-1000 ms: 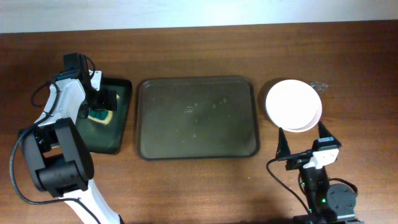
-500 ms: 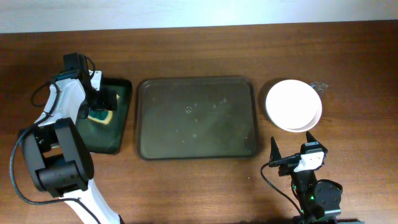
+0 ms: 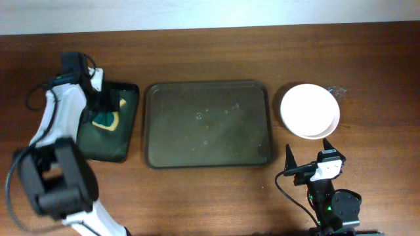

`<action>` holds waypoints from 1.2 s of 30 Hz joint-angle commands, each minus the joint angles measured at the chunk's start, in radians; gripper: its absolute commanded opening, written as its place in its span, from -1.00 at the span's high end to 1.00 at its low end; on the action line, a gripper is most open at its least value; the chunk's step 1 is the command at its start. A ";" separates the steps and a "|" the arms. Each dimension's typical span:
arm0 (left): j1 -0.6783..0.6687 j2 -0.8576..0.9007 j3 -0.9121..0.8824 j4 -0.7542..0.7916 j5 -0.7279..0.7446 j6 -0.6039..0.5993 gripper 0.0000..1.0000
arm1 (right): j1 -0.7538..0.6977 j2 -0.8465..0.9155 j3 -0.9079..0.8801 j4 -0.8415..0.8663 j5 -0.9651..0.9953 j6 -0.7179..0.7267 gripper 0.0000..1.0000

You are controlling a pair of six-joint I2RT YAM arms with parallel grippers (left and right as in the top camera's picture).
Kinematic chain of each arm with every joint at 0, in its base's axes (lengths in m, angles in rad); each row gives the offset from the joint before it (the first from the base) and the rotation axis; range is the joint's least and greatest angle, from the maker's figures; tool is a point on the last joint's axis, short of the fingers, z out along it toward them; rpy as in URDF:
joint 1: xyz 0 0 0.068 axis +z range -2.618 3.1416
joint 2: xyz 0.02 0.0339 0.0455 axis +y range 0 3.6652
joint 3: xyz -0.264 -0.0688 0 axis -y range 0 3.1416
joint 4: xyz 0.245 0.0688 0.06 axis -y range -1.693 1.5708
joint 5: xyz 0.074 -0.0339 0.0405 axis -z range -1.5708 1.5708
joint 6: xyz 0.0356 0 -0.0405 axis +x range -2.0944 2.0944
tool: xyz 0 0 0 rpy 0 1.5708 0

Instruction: Clean dirty plates on tray and stack at the side

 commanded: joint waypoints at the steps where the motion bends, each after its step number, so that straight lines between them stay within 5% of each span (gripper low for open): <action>1: 0.000 -0.323 0.005 0.005 -0.003 0.009 -0.99 | -0.005 -0.006 -0.007 -0.001 -0.009 0.011 -0.97; 6: -0.005 -0.850 -0.048 -0.029 -0.004 0.025 -0.99 | -0.005 -0.006 -0.007 -0.001 -0.009 0.011 -0.97; 9: 0.003 -1.229 -0.379 0.166 0.121 0.149 -0.99 | -0.005 -0.006 -0.007 -0.001 -0.009 0.011 -0.97; 13: -0.087 -1.595 -0.874 0.496 0.154 0.151 -0.99 | -0.005 -0.006 -0.007 -0.001 -0.009 0.011 -0.97; 19: -0.120 -1.791 -1.271 0.749 0.147 0.155 -0.99 | -0.005 -0.006 -0.007 -0.001 -0.010 0.011 -0.97; 24: -0.120 -1.835 -1.441 0.783 0.147 0.212 -0.99 | -0.005 -0.006 -0.007 -0.001 -0.009 0.011 -0.97; 36: -0.119 -1.893 -1.488 0.715 0.147 0.214 -0.99 | -0.005 -0.006 -0.007 -0.001 -0.009 0.011 -0.97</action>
